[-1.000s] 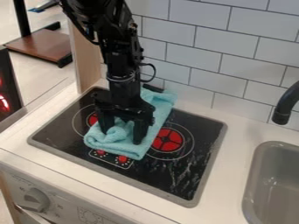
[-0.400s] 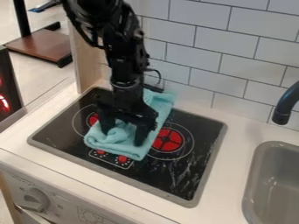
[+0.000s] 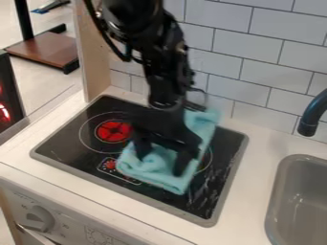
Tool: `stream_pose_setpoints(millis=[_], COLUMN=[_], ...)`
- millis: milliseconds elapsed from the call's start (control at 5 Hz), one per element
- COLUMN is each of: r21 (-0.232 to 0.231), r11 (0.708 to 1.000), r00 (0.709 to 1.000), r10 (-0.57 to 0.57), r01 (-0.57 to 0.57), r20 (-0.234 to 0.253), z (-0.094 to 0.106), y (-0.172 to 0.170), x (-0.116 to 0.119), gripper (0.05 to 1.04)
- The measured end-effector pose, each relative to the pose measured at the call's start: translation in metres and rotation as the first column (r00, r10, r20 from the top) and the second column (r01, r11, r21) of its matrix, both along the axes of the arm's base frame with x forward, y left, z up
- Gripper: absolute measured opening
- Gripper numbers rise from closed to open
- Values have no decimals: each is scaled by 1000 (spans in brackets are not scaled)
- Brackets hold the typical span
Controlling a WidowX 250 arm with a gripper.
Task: Move the cloth from left to the right
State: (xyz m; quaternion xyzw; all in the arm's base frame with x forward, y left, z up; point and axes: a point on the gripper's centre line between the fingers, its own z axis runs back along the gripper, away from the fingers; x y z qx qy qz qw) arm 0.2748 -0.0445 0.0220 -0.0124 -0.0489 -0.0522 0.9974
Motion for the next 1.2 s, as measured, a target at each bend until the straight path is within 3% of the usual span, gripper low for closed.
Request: stream_pose_setpoints(millis=[400,800,1200], r21=[-13,-11,-16], r11=[997,997,996], r00=[997,997,996], r10=[-81,-80,-83], r01=[81,80,82], r20=[-9,-13,-31], z=[-1,2,6], y=[-33,-22,-20], x=[-19,-46,-51], gripper=[1000,1000,1000])
